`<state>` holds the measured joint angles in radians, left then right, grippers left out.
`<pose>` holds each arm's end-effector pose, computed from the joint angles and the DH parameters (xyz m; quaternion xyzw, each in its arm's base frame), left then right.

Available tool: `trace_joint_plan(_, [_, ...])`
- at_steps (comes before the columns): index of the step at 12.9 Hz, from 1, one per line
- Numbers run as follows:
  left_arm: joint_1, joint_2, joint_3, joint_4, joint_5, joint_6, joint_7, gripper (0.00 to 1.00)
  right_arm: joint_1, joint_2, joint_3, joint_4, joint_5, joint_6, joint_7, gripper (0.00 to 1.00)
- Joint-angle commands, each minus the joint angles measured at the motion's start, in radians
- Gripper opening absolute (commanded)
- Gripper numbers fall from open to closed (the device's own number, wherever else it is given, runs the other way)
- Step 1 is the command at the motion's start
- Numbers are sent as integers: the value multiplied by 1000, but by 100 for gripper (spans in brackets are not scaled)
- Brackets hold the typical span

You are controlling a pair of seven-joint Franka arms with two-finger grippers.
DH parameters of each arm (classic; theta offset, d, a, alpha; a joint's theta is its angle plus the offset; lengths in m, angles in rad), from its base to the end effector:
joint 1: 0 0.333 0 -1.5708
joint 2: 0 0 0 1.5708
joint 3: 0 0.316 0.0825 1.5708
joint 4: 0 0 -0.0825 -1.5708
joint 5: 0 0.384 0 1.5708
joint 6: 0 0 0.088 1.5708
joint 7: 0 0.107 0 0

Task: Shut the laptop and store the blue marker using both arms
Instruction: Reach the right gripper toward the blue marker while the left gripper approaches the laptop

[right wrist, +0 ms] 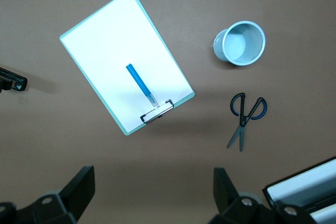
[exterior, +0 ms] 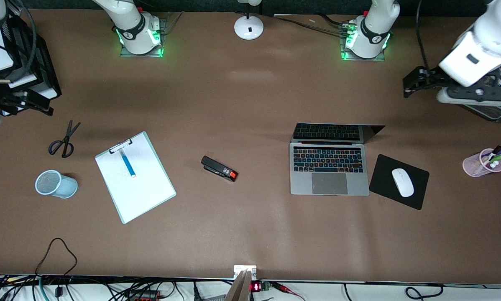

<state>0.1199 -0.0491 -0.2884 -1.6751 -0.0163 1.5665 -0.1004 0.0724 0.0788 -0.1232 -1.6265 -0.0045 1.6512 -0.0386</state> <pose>0.5284 -0.0953 0.6007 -0.9990 0.0334 0.0306 0.0030 0.5800 -0.0275 0.5605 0.9996 -0.0058 -0.0270 0.0059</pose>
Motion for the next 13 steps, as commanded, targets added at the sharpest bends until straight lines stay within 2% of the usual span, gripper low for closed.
trace_joint_plan(1, [0,-15,-17,-41,-16,27,-19,100,13,65,0,23,-2,37,-1,100])
trace_joint_plan(7, [-3,12,-125,-192,-17,193,-133,100,58,228,2,28,0,134,-1,100])
trace_joint_plan(9, [-6,58,-138,-192,-17,193,-142,100,58,278,4,28,3,157,-18,100])
trace_joint_plan(11, [-8,97,-162,-206,-17,191,-157,100,66,332,4,28,26,191,-124,100])
trace_joint_plan(13, [-9,106,-176,-230,-17,184,-168,100,69,369,4,27,24,243,-150,100])
